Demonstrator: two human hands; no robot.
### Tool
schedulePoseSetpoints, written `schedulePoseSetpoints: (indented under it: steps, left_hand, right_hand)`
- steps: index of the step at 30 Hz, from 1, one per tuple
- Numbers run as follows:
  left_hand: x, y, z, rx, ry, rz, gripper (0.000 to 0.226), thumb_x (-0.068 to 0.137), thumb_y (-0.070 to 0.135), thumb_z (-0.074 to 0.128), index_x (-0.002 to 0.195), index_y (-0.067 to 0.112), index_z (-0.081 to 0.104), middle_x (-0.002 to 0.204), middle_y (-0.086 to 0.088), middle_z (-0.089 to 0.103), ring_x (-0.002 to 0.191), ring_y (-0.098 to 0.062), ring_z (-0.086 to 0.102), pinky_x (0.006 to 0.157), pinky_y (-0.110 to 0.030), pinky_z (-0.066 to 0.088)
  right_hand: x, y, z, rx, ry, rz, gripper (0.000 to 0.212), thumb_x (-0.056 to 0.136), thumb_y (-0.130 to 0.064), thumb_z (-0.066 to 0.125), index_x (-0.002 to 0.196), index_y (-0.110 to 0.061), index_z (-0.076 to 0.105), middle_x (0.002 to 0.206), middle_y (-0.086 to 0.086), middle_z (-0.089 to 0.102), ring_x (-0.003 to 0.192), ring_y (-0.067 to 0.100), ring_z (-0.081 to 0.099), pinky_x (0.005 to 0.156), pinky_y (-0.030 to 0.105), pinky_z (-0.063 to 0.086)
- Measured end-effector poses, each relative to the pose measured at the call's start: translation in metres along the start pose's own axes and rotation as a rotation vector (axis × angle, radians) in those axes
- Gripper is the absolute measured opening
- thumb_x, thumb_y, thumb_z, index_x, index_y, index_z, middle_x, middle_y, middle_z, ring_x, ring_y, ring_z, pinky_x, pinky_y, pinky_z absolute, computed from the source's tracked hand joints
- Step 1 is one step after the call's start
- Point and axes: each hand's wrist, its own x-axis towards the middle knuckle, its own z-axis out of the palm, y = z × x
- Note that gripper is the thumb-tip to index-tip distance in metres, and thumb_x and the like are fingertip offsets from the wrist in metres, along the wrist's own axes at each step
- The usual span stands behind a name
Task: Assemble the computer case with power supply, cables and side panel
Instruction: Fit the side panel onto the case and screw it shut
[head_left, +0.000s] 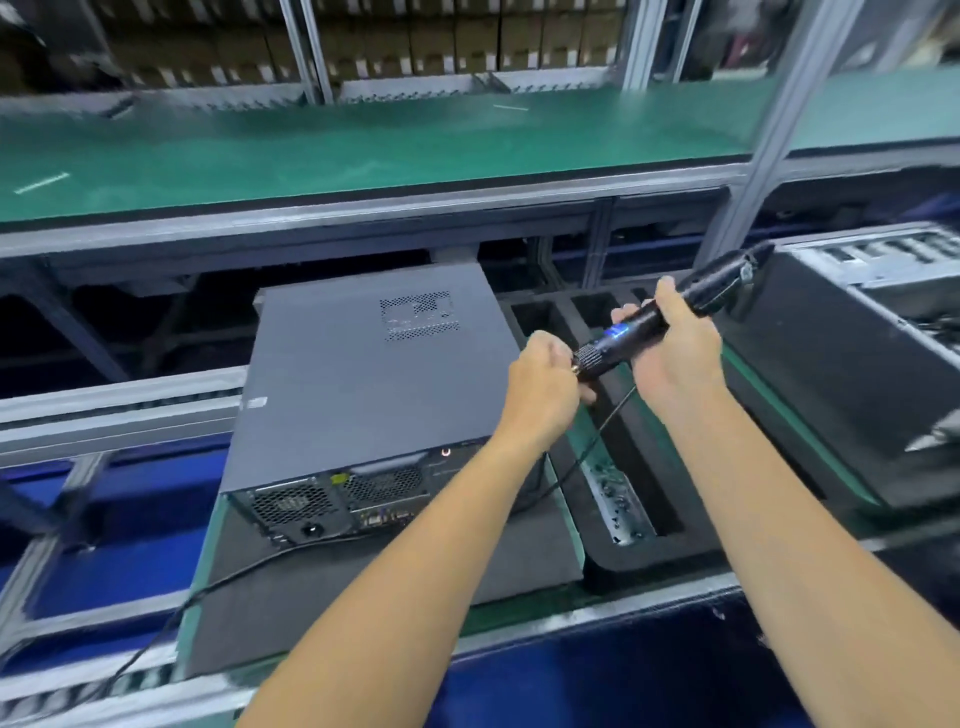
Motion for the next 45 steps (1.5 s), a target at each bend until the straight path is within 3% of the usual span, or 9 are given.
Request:
schedulePoseSetpoints:
  steps: [3,5,8,10,14,19,23,26,45]
  left_hand:
    - [-0.016,-0.009,-0.025,0.110,0.102,0.070,0.017,0.094,0.007,0.032,0.083,0.013,0.043,0.077,-0.005,0.050,0.067,-0.023,0.042,0.057,-0.034,0.035]
    - [-0.020,-0.018,-0.049,0.141,0.095,0.061,0.022,0.096,0.010,0.034,0.077,0.017,0.043,0.074,-0.004,0.050,0.064,-0.019,0.039,0.053,-0.031,0.031]
    - [-0.024,-0.036,-0.083,0.239,0.088,0.055,0.030,0.098,0.015,0.036,0.070,0.023,0.040,0.065,0.002,0.045,0.061,-0.019,0.036,0.055,-0.031,0.029]
    - [-0.028,-0.046,-0.097,0.276,0.070,0.047,0.030,0.098,0.014,0.036,0.070,0.023,0.040,0.064,0.003,0.043,0.062,-0.020,0.034,0.058,-0.031,0.032]
    - [-0.046,-0.059,-0.110,0.305,0.007,0.052,0.031,0.100,0.014,0.036,0.070,0.023,0.040,0.062,0.006,0.040,0.058,-0.015,0.034,0.058,-0.029,0.035]
    - [-0.071,-0.070,-0.116,0.218,-0.080,-0.048,0.030,0.099,0.014,0.041,0.071,0.019,0.050,0.062,0.002,0.050,0.051,-0.009,0.047,0.050,-0.019,0.039]
    - [-0.103,-0.102,-0.114,0.131,0.424,0.024,0.025,0.091,0.012,0.060,0.071,0.026,0.067,0.068,0.006,0.066,0.064,-0.010,0.060,0.060,-0.020,0.047]
    - [-0.117,-0.115,-0.103,0.020,0.485,0.007,0.027,0.084,0.009,0.068,0.072,0.033,0.070,0.072,0.008,0.069,0.065,-0.002,0.060,0.063,-0.014,0.047]
    - [-0.094,-0.094,-0.046,-0.947,0.395,-0.388,0.006,0.092,0.012,0.062,0.090,0.007,0.065,0.072,0.000,0.066,0.059,-0.007,0.058,0.059,-0.016,0.050]
  right_hand:
    - [-0.039,-0.008,-0.007,-0.230,-0.007,0.158,0.024,0.102,-0.026,0.054,0.108,-0.002,0.053,0.102,0.016,0.060,0.095,0.030,0.065,0.090,0.043,0.056]
    - [-0.061,-0.017,-0.019,-0.699,-0.044,0.153,0.040,0.098,-0.039,0.060,0.096,0.001,0.065,0.089,0.018,0.070,0.078,0.026,0.071,0.078,0.039,0.060]
    - [-0.073,-0.027,-0.042,-1.629,-0.087,-0.696,0.058,0.085,-0.059,0.060,0.058,-0.007,0.057,0.054,0.005,0.058,0.050,0.024,0.054,0.057,0.036,0.051]
    - [-0.078,-0.026,-0.035,-1.771,-0.342,-1.051,0.057,0.076,-0.067,0.061,0.081,-0.010,0.060,0.078,0.004,0.060,0.075,0.025,0.055,0.064,0.035,0.047]
    - [-0.073,0.001,-0.025,-2.259,-1.020,-0.485,0.071,0.088,-0.065,0.056,0.142,-0.021,0.040,0.122,0.002,0.057,0.108,0.022,0.056,0.092,0.038,0.046]
    - [-0.099,0.022,-0.059,-1.937,-1.106,-0.045,0.027,0.095,-0.052,0.055,0.104,-0.029,0.044,0.076,-0.004,0.057,0.061,0.008,0.054,0.058,0.028,0.043]
    - [-0.128,0.044,-0.101,-1.507,-0.991,0.397,0.023,0.095,-0.040,0.062,0.095,-0.021,0.049,0.063,-0.005,0.055,0.051,0.013,0.052,0.052,0.028,0.045]
    - [-0.138,0.054,-0.117,-1.296,-0.932,0.565,0.027,0.098,-0.028,0.063,0.099,-0.005,0.047,0.058,-0.007,0.055,0.053,0.018,0.055,0.054,0.033,0.049]
    - [-0.148,0.052,-0.123,-1.056,-0.837,0.605,0.015,0.095,-0.020,0.063,0.090,-0.020,0.049,0.070,0.001,0.060,0.056,0.021,0.059,0.052,0.032,0.051]
